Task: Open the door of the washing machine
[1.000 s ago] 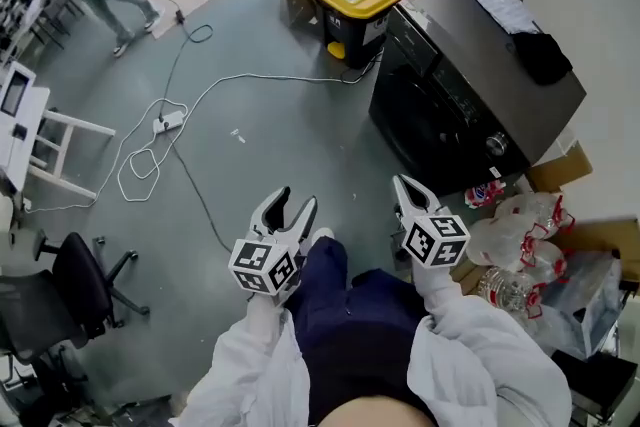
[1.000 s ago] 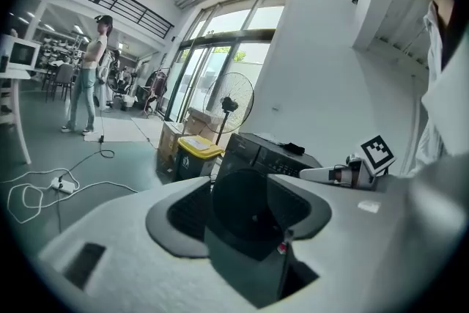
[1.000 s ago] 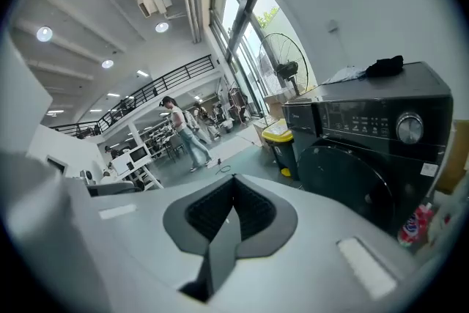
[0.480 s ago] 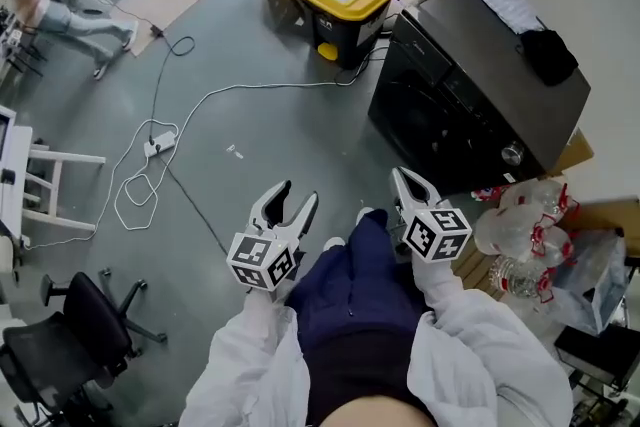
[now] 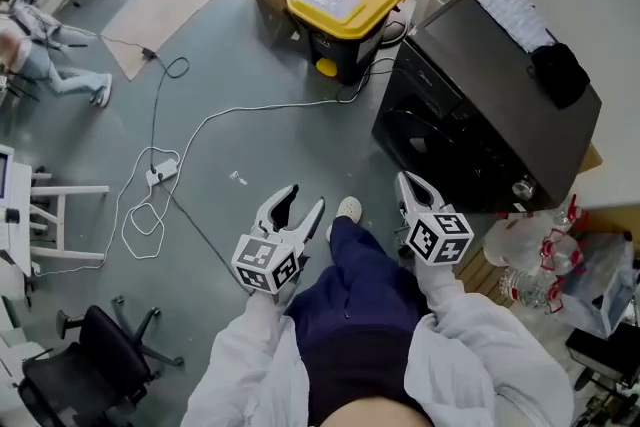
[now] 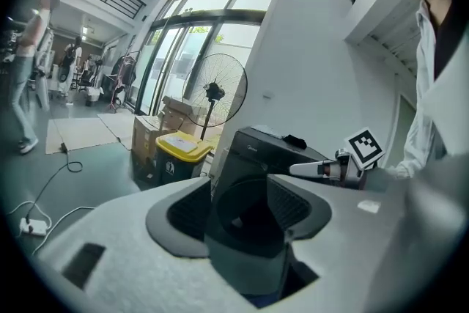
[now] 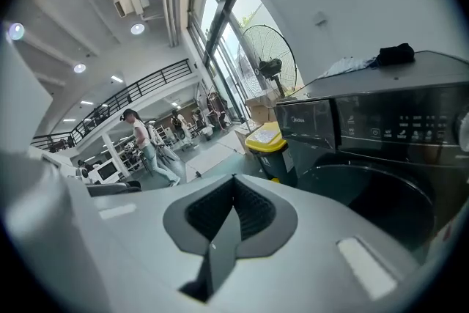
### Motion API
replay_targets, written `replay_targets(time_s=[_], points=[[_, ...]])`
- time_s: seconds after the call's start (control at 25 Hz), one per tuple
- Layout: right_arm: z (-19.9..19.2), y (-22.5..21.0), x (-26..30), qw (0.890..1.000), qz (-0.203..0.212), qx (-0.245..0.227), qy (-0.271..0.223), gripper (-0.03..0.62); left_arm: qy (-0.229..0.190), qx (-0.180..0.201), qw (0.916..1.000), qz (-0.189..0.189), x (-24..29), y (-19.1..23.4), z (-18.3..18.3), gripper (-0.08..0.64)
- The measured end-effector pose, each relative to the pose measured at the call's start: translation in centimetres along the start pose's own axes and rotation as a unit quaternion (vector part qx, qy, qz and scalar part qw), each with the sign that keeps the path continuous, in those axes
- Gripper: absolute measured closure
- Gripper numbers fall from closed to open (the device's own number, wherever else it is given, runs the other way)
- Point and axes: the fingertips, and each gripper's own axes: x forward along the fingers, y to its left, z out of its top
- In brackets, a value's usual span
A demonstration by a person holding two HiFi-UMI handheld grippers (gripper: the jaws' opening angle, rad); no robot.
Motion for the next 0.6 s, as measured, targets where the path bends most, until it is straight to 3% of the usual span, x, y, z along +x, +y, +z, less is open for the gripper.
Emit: replay_targets(time_s=[0.36,0.6], points=[[5.8,-2.7,10.7,1.0,0.0,0.01,-0.005,0.585,0.028,0.03,0.9988,-0.027,10.3,6.2,6.0,0.33],[7.6,-7.6,13.4,0.998,-0.044,0.044,-0.012,0.584,0.067,0.052,0.9932,-0.079,17.8,6.8,7.7,0.33]])
